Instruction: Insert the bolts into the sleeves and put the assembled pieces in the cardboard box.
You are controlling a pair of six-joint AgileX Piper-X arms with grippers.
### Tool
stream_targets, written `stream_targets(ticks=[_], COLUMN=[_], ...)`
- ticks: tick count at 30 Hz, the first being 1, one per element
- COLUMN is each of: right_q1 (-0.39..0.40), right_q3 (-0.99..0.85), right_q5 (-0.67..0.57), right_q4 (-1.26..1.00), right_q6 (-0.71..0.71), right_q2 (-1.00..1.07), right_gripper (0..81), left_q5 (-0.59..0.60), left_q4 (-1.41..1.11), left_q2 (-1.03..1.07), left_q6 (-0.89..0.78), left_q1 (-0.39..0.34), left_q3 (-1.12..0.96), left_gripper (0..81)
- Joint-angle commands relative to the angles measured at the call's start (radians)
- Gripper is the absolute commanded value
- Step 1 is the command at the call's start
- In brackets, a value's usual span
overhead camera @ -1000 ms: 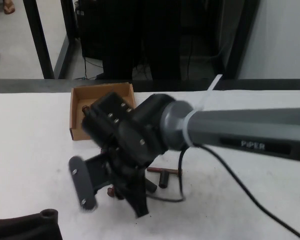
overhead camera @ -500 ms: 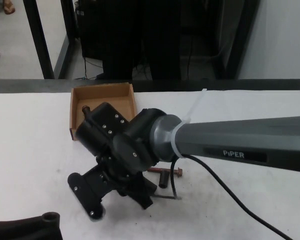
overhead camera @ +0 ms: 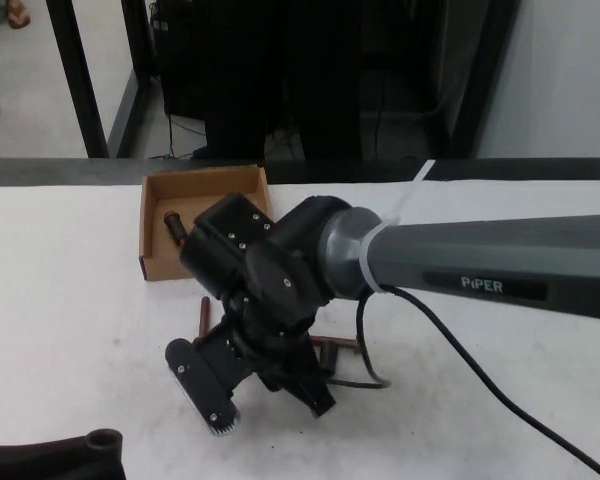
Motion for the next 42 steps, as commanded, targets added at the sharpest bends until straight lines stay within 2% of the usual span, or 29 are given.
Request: stream_targets(ticks=[1,11,14,21,30,42], right_q1=[-0.007,-0.055,-0.069,-0.1,-0.102,-0.101], right_q3=[-0.013,-0.211,-0.26,-0.265,-0.269,-0.269], right_q5=[-0.092,-0.213,-0.216,-0.163,-0.163,-0.223], right_q4=[0.113,0.245,0.267,0.261,0.252,0.183], right_q6=[0.016,0.016,0.016,-0.023,-0.039,-0.065], right_q2=[-0.015,-0.022,-0.016,-0.003,0.046,0.054], right_gripper=[41.9,41.9,41.9,41.9,41.9,41.9], left_q5=[0.018,0.032,0.032,0.031,0.067,0.07], left_q4=[-0.029,-0.035,-0.035,-0.044,-0.049,-0.049], left_q2=[0.0,0.0,0.0,0.0,0.0,0.0], left_q6=[0.01,0.016,0.016,0.019,0.019,0.019], left_q1=[-0.005,-0.005,-0.005,-0.005,-0.005,-0.005], left_q3=[-0.001,-0.001,-0.001,-0.001,-0.001,-0.001], left_gripper=[0.8,0.8,0.8,0.8,0.8,0.8])
